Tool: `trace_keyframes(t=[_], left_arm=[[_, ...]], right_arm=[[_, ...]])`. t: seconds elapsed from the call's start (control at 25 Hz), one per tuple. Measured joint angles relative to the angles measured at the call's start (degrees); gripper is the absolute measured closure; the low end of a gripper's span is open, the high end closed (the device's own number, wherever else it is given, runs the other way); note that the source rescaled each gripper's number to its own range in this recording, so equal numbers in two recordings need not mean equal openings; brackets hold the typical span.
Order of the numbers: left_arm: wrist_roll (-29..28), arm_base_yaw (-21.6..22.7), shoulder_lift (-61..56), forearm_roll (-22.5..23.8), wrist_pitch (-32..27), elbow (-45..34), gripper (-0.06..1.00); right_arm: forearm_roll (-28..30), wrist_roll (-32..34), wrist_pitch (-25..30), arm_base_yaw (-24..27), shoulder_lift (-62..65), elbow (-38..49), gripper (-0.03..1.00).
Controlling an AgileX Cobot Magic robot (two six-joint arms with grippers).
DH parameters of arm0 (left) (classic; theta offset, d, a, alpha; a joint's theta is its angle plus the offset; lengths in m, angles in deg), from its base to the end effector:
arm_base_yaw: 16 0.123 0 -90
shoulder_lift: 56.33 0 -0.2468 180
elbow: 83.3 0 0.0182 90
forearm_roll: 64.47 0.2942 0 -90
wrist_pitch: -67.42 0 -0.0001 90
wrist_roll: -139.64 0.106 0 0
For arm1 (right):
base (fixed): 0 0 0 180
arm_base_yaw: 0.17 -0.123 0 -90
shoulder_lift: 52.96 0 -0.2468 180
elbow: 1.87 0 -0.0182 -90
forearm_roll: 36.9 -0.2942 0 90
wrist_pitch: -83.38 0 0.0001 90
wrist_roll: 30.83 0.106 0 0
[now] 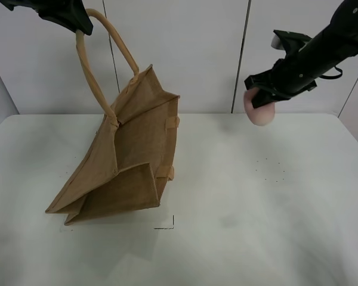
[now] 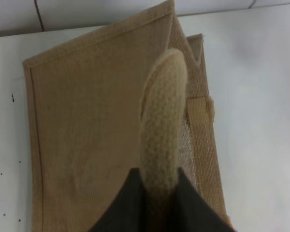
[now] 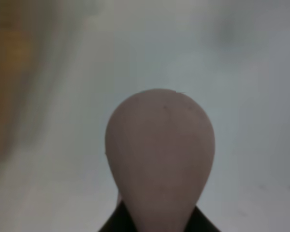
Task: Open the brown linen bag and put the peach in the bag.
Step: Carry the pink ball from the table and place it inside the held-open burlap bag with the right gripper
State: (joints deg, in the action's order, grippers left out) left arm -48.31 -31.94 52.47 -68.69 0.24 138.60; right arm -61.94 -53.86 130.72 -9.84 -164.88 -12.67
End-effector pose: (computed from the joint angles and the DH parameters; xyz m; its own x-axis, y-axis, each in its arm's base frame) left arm 0.4009 -0.1220 0.4152 -0.7124 0.0306 -0.7011 0.2051 0.9645 -0.1663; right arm 0.4293 0.1066 0.2299 -0.7783 -0.2244 -0.5864 -0.4088 0.8900 0.2020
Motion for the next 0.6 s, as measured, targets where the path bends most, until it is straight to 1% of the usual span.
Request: trace_keyframes(t=[0.16,0.32,0.48,0.6], left_arm=[[0.0,0.0,-1.1,0.0,0.0,0.0,0.94],[0.1,0.0,-1.1,0.0,0.0,0.0,0.94],[0.1,0.0,-1.2,0.0,0.0,0.0,0.94],[0.1,0.0,-1.2,0.0,0.0,0.0,0.94]], right_arm=[[-1.4,-0.8,0.4,-7.4,-0.9,-4.4,0.97],[-2.6,-1.0,-0.6,-14.6,-3.6,-9.2,0.97],[-3.9,-1.0,-2.2,-19.6,-9.2,-12.9,0.97],[-4.6,-1.0,-4.3,-22.0,-14.5,-14.6,0.97]])
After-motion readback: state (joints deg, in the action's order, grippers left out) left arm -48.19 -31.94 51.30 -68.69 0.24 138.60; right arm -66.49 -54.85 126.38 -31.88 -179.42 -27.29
